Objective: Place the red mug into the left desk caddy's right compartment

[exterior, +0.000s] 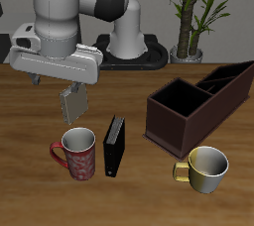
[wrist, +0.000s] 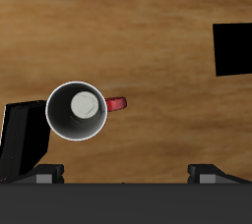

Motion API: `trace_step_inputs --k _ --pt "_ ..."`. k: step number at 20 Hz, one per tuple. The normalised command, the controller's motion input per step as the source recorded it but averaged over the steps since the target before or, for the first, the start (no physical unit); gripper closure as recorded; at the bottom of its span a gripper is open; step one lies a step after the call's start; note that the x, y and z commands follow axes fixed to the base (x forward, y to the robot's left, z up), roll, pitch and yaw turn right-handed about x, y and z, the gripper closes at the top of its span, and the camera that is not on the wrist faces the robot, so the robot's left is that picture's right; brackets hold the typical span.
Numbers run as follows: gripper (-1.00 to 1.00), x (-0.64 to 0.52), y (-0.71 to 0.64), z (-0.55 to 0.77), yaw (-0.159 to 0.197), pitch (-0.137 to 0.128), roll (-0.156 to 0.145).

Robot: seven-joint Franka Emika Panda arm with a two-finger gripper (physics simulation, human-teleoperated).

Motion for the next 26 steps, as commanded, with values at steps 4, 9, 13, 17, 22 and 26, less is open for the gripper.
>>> trace_step_inputs --k 4,9,13,17,22,26 --pt "-1.0 0.15 0.02 -0.36 -0.032 0.007 0.009" --pt "-1.0 0.09 -0.01 -0.29 -0.026 0.011 -0.006" --pt "-1.0 0.03 0.0 -0.25 0.015 -0.004 -0.003" --pt "-1.0 0.05 -0.04 -0.3 -0.034 0.017 0.005" --pt "-1.0 0.01 0.02 -0.33 -0.034 0.026 0.005" --pt "-1.0 0.0 -0.03 -0.32 -0.049 0.041 0.003"
